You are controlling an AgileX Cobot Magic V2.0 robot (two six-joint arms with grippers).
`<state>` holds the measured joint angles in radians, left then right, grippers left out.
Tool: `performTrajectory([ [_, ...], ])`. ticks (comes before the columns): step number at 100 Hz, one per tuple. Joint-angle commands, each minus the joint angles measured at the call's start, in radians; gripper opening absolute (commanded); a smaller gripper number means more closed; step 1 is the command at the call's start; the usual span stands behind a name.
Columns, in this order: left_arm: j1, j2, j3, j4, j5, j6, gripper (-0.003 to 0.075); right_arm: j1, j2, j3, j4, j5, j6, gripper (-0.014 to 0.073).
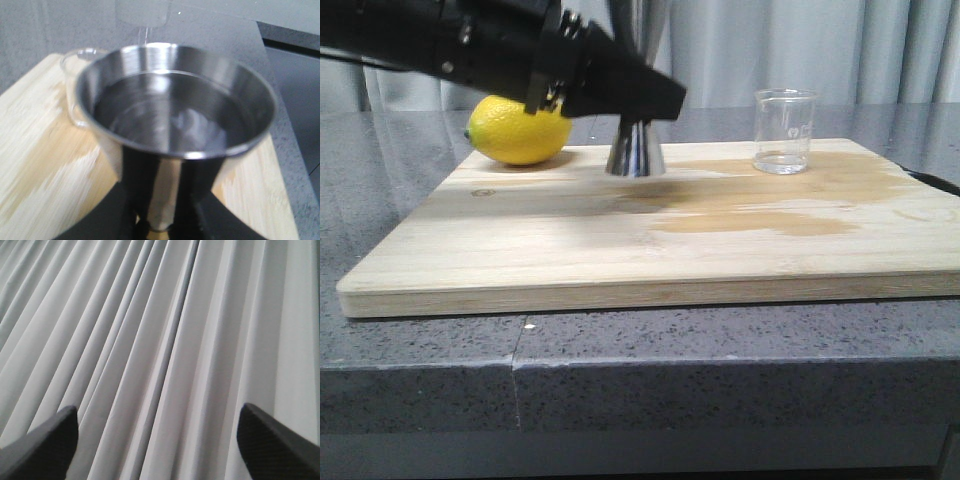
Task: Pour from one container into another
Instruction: 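Lower the filled jigger onto the board with the left gripper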
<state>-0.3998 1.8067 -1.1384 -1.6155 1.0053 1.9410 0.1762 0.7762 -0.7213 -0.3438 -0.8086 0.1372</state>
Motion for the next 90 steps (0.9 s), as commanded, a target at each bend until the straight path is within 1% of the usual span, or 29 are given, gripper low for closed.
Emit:
performTrajectory([
  [1, 0.015, -0.049, -0.001, -0.086, 0.062, 0.039, -0.002, -0.008, -0.006, -0.019, 0.012, -0.038, -0.004, 0.0583],
  [26, 0.019, -0.045, 0.004, -0.086, 0.045, 0.094, -0.002, -0.008, -0.006, -0.019, 0.012, -0.038, -0.004, 0.0583],
  [42, 0.019, -0.008, 0.006, -0.121, 0.052, 0.122, -0.002, -0.008, -0.006, -0.019, 0.012, -0.038, -0.004, 0.0583],
  [66, 0.019, 0.014, 0.009, -0.147, 0.071, 0.144, -0.002, -0.008, -0.006, -0.019, 0.012, -0.036, -0.004, 0.0583],
  [90, 0.019, 0.014, 0.009, -0.134, 0.084, 0.146, -0.002, -0.008, -0.006, -0.019, 0.012, -0.036, -0.004, 0.0583],
])
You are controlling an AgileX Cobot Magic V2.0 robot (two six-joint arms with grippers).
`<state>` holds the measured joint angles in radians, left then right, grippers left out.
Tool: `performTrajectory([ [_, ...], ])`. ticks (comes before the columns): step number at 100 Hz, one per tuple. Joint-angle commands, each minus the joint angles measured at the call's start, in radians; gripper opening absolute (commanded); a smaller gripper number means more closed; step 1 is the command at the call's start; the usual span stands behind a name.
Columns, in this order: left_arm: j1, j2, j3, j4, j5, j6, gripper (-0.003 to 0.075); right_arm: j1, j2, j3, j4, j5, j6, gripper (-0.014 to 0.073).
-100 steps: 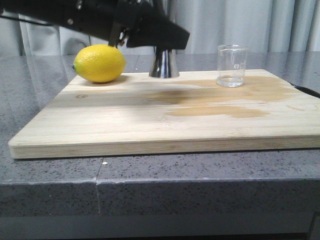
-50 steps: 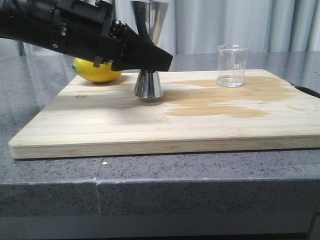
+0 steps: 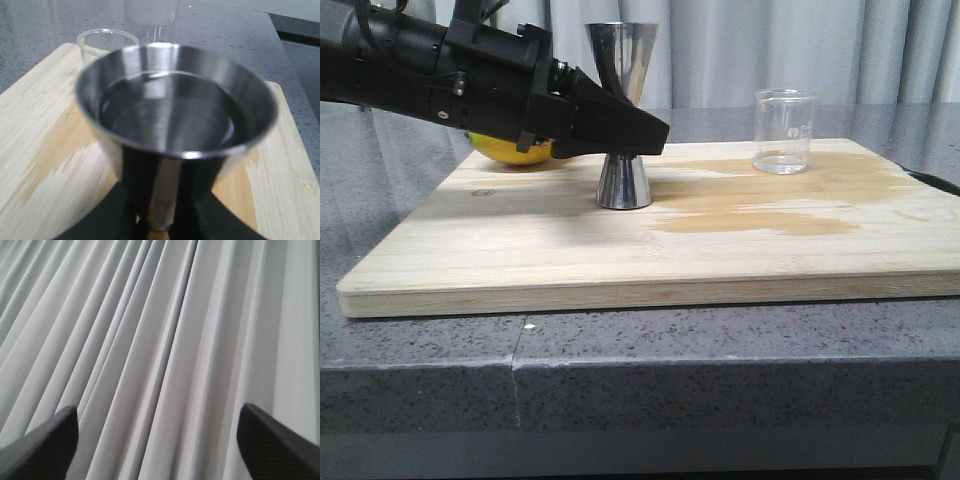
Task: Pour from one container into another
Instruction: 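Lower the filled jigger onto the board with the left gripper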
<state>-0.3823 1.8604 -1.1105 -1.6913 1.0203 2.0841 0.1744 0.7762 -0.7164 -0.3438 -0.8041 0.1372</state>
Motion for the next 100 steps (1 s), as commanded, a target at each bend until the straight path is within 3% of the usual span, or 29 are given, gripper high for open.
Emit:
performTrajectory([
  [1, 0.001, -0.04, -0.019, -0.058, 0.069, 0.003, -0.002, -0.006, -0.006, -0.023, 0.012, -0.04, -0.004, 0.0583],
  [43, 0.001, -0.04, -0.019, -0.046, 0.057, 0.003, -0.0011, -0.006, -0.006, -0.023, 0.012, -0.04, -0.004, 0.0583],
  [50, 0.001, -0.04, -0.019, -0.042, 0.06, 0.003, 0.0034, -0.006, -0.006, -0.023, 0.012, -0.04, -0.004, 0.0583],
  [69, 0.001, -0.04, -0.019, -0.039, 0.067, 0.001, 0.0255, -0.006, -0.006, -0.023, 0.012, -0.04, -0.004, 0.0583],
  [100, 0.001, -0.04, -0.019, -0.037, 0.076, -0.004, 0.0383, -0.006, -0.006, -0.023, 0.012, -0.04, -0.004, 0.0583],
])
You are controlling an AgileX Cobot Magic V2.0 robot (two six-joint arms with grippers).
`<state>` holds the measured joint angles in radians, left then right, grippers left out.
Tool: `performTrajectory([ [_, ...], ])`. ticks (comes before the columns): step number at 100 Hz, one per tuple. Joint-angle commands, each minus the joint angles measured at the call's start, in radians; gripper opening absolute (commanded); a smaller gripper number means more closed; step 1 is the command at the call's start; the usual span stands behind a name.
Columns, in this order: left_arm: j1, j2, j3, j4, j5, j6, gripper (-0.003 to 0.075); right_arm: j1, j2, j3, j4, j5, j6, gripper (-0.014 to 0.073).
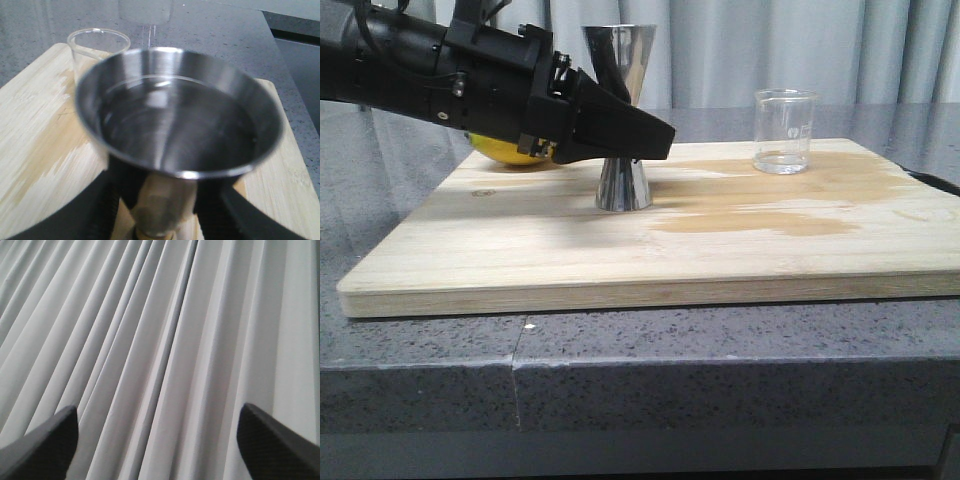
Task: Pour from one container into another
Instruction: 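Lower the filled jigger onto the board with the left gripper, then open the left gripper and withdraw it from the jigger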
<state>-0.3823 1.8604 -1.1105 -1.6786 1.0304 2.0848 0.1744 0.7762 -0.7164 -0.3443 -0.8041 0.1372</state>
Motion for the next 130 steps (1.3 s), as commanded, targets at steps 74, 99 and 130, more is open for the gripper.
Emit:
performTrajectory([
  [74, 0.095, -0.045, -0.019, 0.047, 0.166, -0.104, 0.0411, -0.006, -0.006, -0.023, 0.012, -0.04, -0.004, 0.0583],
  [99, 0.125, -0.045, -0.019, 0.054, 0.224, -0.112, 0.0411, -0.006, -0.006, -0.023, 0.012, -0.04, -0.004, 0.0583],
  [130, 0.152, -0.069, -0.019, 0.116, 0.249, -0.165, 0.0411, -0.006, -0.006, -0.023, 0.012, -0.039, -0.004, 0.0583],
])
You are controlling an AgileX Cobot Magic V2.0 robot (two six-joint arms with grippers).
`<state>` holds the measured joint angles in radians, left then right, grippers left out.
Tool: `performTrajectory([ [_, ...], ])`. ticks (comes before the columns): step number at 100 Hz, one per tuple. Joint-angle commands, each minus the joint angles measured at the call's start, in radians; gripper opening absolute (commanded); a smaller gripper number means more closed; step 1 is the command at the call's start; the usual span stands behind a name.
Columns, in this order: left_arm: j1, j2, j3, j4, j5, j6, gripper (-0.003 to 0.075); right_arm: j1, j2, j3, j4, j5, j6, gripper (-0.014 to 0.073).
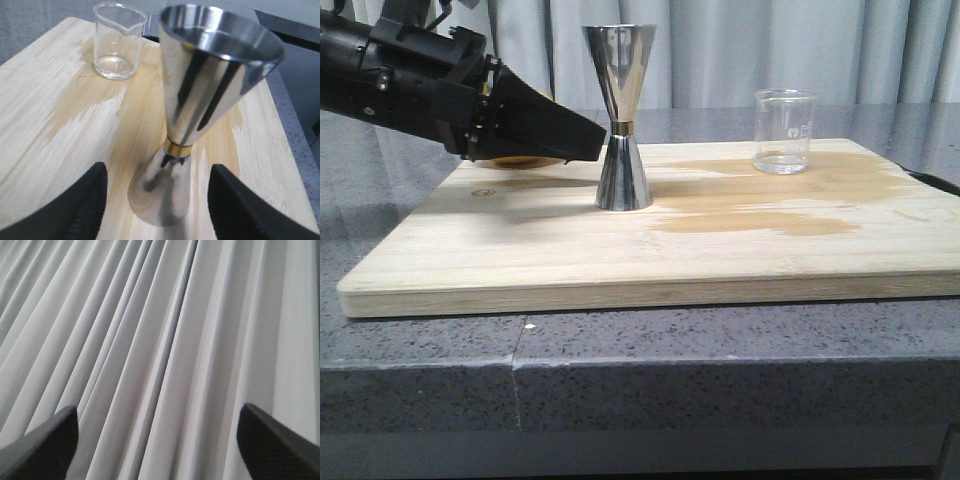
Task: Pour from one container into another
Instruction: 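Open the left gripper and withdraw it from the jigger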
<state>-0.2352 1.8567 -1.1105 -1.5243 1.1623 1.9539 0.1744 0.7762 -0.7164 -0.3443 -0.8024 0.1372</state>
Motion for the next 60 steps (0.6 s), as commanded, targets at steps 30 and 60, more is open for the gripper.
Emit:
performTrajectory([
  [30, 0.005, -0.142, -0.019, -0.004, 0.117, -0.067, 0.0411, -0.006, -0.006, -0.023, 0.012, -0.041, -0.004, 0.0583],
  [60, 0.047, -0.292, -0.019, 0.025, 0.117, -0.086, 0.041, -0.006, -0.006, -0.023, 0.012, -0.041, -0.004, 0.0583],
])
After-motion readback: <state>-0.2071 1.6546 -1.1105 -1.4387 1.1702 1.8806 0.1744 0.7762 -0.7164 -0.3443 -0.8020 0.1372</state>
